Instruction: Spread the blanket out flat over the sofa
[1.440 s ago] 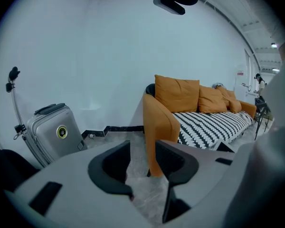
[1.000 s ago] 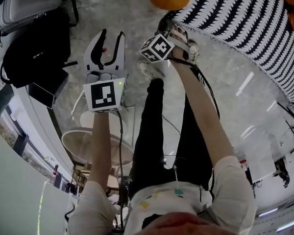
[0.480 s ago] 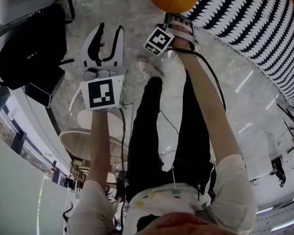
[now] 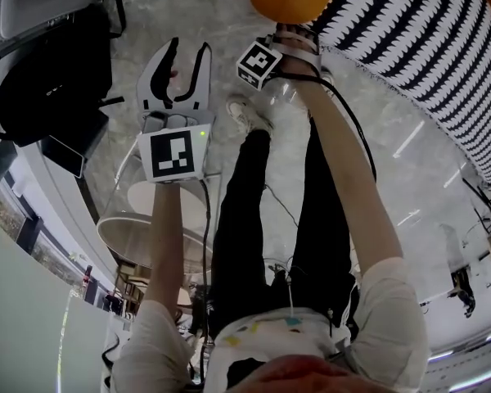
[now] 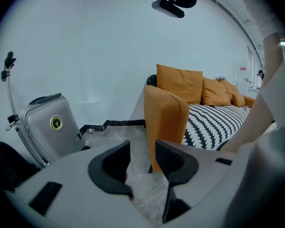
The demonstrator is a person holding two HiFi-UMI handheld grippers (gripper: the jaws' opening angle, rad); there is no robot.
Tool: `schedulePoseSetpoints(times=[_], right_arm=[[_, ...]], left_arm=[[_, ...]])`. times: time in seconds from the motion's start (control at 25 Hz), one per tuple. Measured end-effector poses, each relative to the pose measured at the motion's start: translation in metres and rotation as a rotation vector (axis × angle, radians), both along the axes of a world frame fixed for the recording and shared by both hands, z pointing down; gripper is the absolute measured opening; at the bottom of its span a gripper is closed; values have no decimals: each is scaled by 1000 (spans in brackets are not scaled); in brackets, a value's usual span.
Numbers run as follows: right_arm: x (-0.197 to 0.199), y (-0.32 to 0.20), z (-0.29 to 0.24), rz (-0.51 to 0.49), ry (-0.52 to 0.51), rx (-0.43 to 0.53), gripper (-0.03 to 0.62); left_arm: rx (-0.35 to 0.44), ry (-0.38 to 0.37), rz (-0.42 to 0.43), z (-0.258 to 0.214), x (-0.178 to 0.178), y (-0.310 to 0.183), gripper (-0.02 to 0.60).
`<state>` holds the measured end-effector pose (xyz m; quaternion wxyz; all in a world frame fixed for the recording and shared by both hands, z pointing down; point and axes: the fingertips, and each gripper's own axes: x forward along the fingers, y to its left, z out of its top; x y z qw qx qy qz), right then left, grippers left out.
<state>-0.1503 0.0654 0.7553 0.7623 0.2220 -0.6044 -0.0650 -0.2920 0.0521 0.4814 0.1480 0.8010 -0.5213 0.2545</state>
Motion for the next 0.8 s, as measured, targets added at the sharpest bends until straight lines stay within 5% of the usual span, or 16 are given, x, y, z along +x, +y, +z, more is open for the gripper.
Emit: schedulePoseSetpoints(times=[0.16,0.32,0.36,0.44,0.48,0.8], right_arm=[[-3,6,-18,-32,-13,-35,9],[-14,0,-38,4,-174,-55,12],[-15,5,-40,24,-208,-78,40],[-16,28,-39,68,-249,-164,285],[-17,39,-39,83,-261,-191,313],[-14,35,-97,190,-459,-131,312]], left_arm=[[-18,27,7,-17,2,0,167],[20,21,28,-42,12,-12,167],[26,27,28,-47,14,-14,167],[28,36,25,-54,16,-12,167],[31,39,24,-57,17,-11,167],[100,41,-2,-99,41,-14,167]])
